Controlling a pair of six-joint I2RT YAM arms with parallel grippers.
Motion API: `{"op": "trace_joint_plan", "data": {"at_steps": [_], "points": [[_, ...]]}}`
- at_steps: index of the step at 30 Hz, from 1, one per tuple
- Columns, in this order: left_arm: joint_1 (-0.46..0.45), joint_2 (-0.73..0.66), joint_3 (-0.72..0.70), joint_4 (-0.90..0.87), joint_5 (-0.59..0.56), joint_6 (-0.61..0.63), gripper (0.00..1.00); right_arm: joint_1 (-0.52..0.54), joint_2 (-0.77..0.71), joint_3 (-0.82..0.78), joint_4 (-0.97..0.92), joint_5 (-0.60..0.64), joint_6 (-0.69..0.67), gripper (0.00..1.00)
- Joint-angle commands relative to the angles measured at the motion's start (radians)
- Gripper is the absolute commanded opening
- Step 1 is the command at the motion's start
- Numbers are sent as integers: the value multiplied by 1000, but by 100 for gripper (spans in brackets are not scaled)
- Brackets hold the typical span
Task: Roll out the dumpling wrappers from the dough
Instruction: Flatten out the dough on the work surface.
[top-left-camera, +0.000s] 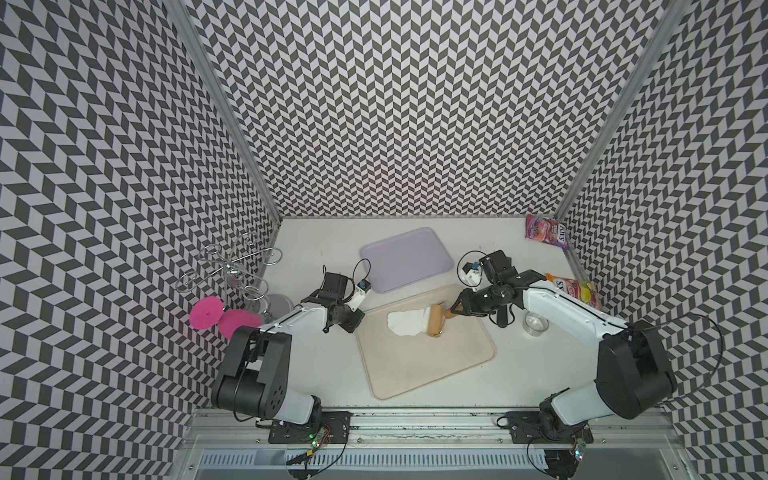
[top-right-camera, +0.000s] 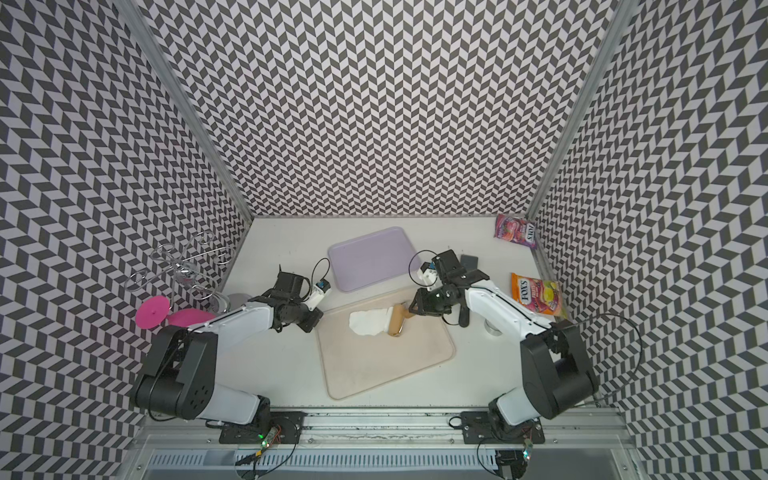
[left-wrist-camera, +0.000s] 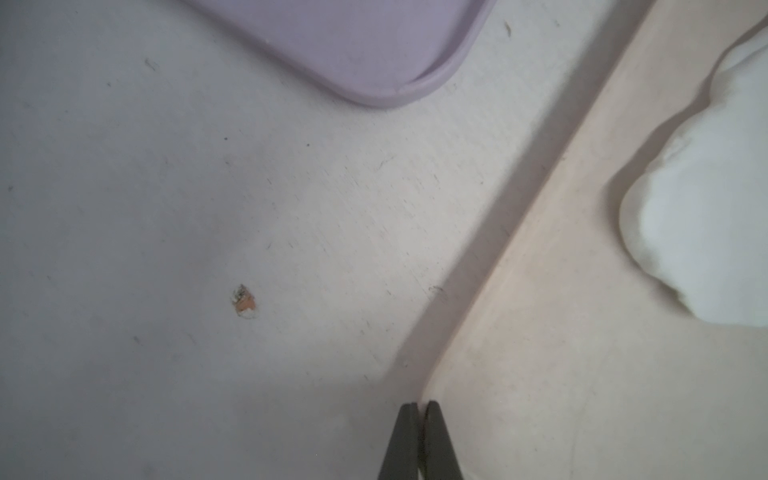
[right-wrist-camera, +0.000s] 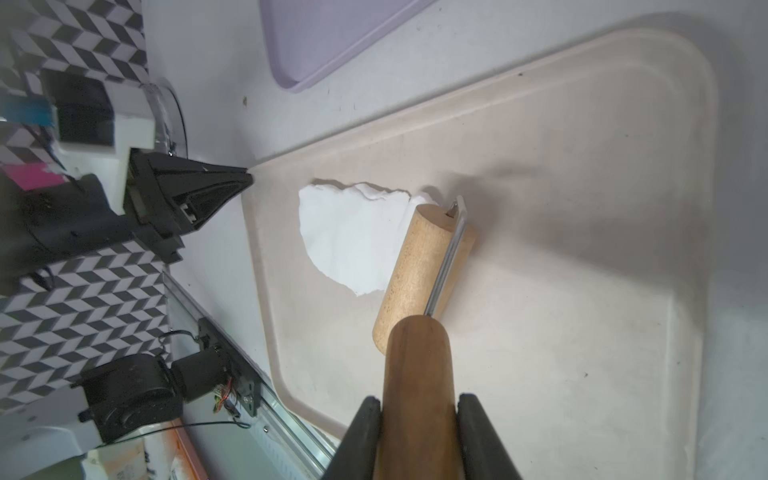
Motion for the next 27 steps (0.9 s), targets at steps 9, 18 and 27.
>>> {"op": "trace_joint_plan", "data": {"at_steps": [9,18,27], "points": [[0,-4,-15,-20,-1,22,0,-6,-112,74,-111,132,-22,0],[1,-5,-14,-22,0,22,0,125,0,232,-179,151,-126,0],[1,-2,-13,-22,0,22,0,207,145,321,-204,261,-137,0]]}}
